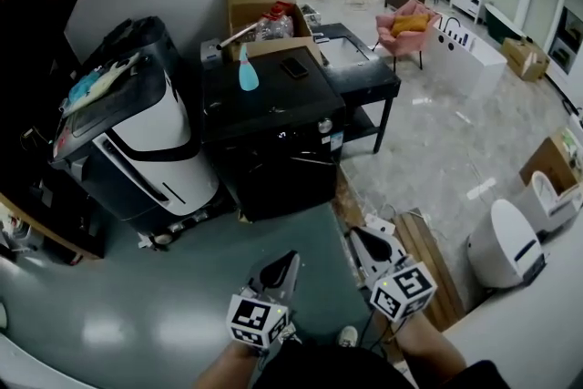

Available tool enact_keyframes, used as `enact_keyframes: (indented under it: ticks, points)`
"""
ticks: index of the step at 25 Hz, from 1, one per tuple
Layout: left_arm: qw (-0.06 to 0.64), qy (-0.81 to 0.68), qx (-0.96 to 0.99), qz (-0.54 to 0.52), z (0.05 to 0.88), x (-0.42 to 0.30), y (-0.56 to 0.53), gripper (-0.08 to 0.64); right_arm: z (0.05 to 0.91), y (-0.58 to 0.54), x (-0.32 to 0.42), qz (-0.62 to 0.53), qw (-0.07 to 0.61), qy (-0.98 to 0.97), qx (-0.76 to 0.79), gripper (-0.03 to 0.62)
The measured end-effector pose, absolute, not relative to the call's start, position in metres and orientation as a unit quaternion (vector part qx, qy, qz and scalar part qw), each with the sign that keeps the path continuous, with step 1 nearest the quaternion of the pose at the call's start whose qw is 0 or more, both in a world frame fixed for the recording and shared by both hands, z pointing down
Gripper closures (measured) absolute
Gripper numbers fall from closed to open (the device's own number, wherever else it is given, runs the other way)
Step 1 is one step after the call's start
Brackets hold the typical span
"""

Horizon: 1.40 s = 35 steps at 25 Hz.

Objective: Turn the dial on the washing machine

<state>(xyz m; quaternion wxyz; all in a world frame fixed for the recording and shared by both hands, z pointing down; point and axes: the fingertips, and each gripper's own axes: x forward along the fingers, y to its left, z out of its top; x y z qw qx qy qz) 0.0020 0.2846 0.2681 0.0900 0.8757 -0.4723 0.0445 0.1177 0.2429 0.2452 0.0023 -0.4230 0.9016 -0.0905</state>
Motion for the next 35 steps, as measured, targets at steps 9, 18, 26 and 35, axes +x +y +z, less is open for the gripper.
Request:
enact_keyframes:
  ticks: [9,18,26,35]
  points:
    - [0.085,-0.491,0.866,0.043,0.262,0.030,0.307,0.555,0.246,0.263,0.139,-0.102,0.008,0.910,-0.401,0.594]
    - [0.090,-0.490,0.867,0.035,0.262,0.037,0.303,0.555,0.250,0.269,0.145,-0.115,0.000,0.906,-0.408,0.595]
    - [0.091,-0.496,0.863,0.037,0.265,0.030,0.304,0.555,0.254,0.269,0.139,-0.115,0.008,0.909,-0.400,0.595]
    - [0.091,-0.500,0.861,0.035,0.264,0.022,0.306,0.555,0.249,0.271,0.129,-0.111,0.008,0.912,-0.395,0.595]
